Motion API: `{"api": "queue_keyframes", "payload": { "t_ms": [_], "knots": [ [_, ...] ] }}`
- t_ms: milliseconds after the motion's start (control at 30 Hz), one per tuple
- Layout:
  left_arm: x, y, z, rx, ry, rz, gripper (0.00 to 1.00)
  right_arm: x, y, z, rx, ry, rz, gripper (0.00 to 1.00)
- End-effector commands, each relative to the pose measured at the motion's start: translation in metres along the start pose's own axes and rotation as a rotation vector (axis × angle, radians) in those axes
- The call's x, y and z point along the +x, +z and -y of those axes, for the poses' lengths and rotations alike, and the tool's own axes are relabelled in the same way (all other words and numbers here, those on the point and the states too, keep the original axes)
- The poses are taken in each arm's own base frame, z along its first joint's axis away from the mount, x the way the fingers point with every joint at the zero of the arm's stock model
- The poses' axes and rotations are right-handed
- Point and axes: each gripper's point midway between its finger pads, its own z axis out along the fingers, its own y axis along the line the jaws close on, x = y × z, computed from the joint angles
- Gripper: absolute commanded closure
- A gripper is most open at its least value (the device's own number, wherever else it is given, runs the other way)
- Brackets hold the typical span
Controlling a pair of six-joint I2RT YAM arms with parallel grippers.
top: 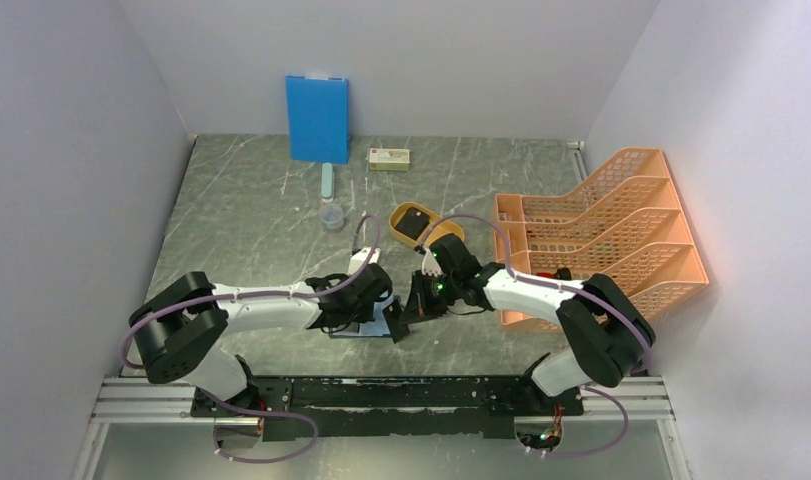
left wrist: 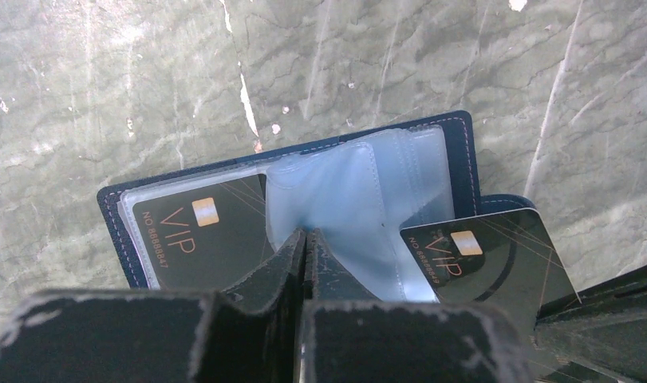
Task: Put the credit cards into the card holder
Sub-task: Turn over the card slot in the card holder.
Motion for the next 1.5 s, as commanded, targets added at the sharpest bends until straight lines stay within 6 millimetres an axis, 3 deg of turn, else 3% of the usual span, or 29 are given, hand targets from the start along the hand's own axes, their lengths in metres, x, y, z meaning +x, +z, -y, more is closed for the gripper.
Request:
{"api": "queue_keyframes", "payload": {
  "t_ms": [0,567,967,1233,1467],
  "knots": [
    [0.015,0.003,-0.019,-0.056,0.013,-0.034,0.95,0.008,0.0,0.001,-0.006,0.014,-0.019,1.0],
    [-0.005,-0.015,-0.003,0.02,-0.018,0.003,0.94,-0.002,0.012,-0.02,-0.098,0.018,-0.045,1.0],
    [-0.034,-0.051,-0.002,0.06,-0.058,0.073,0.7,-0.006,0.014,-0.043,-0.133,-0.005,-0.037,1.0],
    [-0.042,-0.077,-0.014,0.075,-0.127,0.134,0.69,-0.01,0.038,-0.051,-0.109,-0.005,-0.035,1.0],
    [-0.042,-0.084,-0.024,0.095,-0.177,0.188,0.72,-0.02,0.062,-0.058,-0.101,0.016,-0.024,1.0]
  ]
}}
